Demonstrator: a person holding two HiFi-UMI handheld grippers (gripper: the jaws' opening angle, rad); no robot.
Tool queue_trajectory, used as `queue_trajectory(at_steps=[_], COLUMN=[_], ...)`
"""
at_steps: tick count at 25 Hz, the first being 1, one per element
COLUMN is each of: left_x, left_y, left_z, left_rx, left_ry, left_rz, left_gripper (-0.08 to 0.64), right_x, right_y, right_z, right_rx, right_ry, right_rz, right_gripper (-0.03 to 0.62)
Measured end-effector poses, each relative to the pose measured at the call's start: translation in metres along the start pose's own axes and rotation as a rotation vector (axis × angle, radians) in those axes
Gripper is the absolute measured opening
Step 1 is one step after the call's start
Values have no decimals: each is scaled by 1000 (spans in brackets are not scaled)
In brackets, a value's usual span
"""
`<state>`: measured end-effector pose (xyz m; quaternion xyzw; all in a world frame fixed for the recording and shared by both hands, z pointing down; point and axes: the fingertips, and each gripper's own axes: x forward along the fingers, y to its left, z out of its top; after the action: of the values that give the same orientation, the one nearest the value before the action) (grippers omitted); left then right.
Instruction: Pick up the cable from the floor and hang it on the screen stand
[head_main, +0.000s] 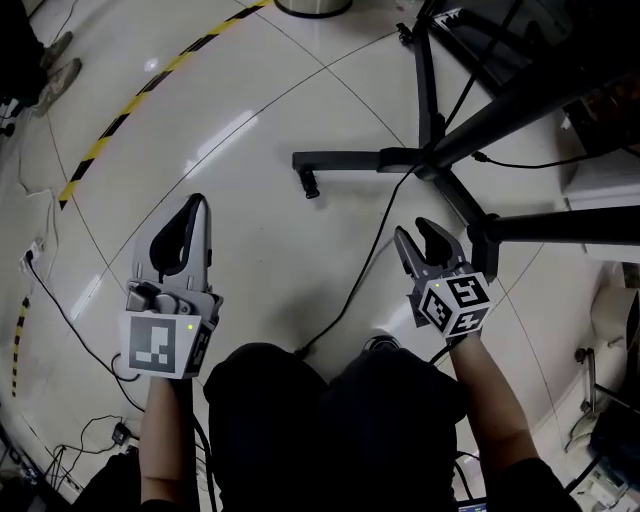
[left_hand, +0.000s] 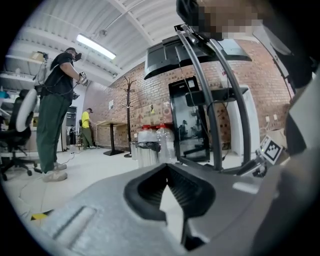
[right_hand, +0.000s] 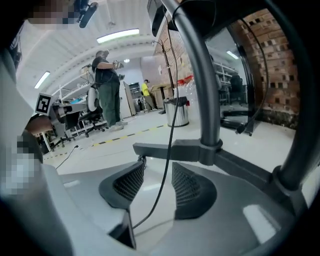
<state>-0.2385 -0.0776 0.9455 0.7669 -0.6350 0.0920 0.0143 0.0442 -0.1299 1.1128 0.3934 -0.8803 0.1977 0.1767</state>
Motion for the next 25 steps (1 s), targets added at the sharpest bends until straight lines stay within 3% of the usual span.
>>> queue_trajectory(at_steps=[5,10,21,25], left_x=[-4,-11,-9,-11], left_y=[1,3,-7,-5], left_z=[-16,-27,-67,-69], left_rx=[-13,-30,-82,-80], left_ry=[14,24,125,106], left_rz=[9,24,-12,-18], left_gripper=[5,5,6,6], right_x=[20,30,57,55], right_y=[1,8,25,39], right_z=[-60,-94,-142,-152], right_rx=[84,137,145,185], right_ry=[138,205,342,389], right_rz=[21,39,75,119], right_gripper=[214,262,256,230])
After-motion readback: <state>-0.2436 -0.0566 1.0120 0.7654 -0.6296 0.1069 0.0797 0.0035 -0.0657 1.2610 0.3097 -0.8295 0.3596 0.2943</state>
